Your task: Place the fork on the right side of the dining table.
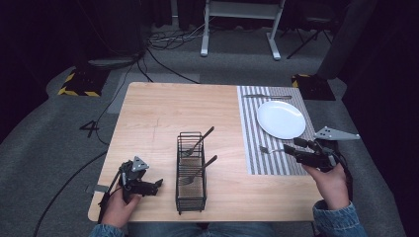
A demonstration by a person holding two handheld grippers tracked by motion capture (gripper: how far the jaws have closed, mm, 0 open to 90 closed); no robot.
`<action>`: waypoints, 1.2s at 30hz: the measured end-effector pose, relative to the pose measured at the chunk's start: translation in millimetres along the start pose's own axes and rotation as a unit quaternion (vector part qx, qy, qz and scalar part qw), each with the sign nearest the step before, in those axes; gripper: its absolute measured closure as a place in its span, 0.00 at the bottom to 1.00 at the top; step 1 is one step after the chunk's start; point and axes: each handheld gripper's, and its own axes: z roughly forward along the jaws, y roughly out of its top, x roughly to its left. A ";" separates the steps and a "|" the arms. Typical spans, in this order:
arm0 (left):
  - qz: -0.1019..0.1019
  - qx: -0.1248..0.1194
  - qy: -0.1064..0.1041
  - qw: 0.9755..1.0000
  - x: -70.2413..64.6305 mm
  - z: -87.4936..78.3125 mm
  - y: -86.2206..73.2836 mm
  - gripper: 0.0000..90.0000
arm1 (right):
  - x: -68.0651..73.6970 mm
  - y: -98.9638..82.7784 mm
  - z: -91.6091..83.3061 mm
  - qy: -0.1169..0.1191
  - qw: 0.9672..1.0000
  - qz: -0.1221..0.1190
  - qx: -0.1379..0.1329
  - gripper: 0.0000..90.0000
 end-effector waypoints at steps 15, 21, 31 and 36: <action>0.000 -0.001 0.000 1.000 0.0 0.1 0.0 0.00 | 45.3 -7.2 9.8 0.059 0.997 -0.034 0.035 0.52; 0.000 0.000 0.000 1.000 0.0 0.1 0.0 0.00 | 59.5 -15.7 19.6 0.068 0.996 -0.048 0.037 0.49; 0.000 0.000 0.000 1.000 0.0 0.1 0.0 0.00 | 70.4 -37.4 42.5 0.084 0.994 -0.053 0.054 0.47; 0.000 0.000 0.000 1.000 0.0 0.1 0.0 0.00 | 72.9 -54.2 58.1 0.099 0.992 -0.064 0.056 0.47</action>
